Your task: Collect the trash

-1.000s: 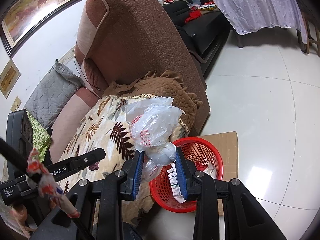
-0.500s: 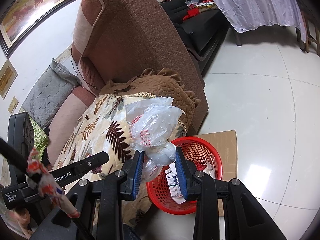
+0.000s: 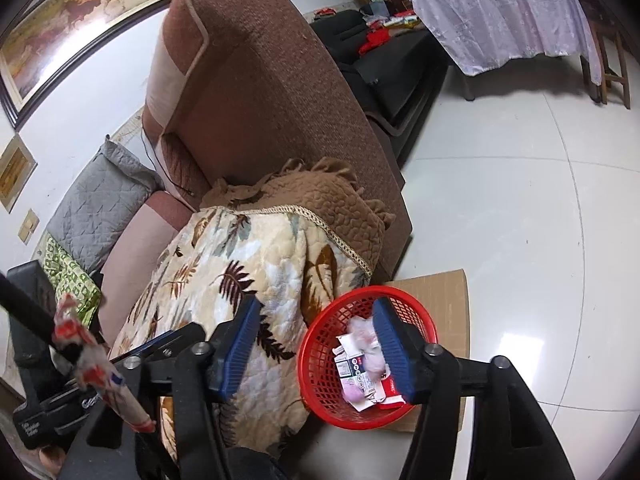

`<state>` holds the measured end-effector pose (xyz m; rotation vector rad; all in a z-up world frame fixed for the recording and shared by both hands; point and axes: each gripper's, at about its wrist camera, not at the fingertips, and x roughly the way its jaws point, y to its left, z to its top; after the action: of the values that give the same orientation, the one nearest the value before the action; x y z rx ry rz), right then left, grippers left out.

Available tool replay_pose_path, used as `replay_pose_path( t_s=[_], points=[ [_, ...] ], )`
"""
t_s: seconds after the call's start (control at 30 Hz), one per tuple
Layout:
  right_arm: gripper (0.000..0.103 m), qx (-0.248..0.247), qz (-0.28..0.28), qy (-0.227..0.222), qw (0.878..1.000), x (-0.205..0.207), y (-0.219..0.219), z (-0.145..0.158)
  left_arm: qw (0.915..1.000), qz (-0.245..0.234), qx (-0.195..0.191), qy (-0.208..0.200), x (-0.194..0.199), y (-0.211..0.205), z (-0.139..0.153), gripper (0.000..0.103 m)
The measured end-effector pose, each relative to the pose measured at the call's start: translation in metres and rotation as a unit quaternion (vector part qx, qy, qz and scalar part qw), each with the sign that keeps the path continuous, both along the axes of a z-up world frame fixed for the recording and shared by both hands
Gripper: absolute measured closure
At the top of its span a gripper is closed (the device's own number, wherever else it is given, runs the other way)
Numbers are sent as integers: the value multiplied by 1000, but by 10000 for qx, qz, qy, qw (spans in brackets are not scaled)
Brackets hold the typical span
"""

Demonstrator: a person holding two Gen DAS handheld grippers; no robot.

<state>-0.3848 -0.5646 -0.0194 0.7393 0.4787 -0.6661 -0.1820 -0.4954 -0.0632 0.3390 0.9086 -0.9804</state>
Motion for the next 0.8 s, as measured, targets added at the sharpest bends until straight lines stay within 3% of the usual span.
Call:
replay_pose_path(
  t_s=[0.17,0.37,0.6,0.8],
  points=[
    [23,-351,-23,120,9993,-5,27,21,9981,212,-361,-456,-18,36,35,34],
    [17,-815,33,454,9956,-7,71,43,9923,374,-747,-917,-44,86,78,28],
    [13,-1240,-13,732,9896,-15,108,69,9878,474,-1052,-1048,-64,138,110,26],
    [12,-1592,27,1005,9821,-13,139,80,9851,627,-1221,-1034,-75,171,120,22]
  ],
)
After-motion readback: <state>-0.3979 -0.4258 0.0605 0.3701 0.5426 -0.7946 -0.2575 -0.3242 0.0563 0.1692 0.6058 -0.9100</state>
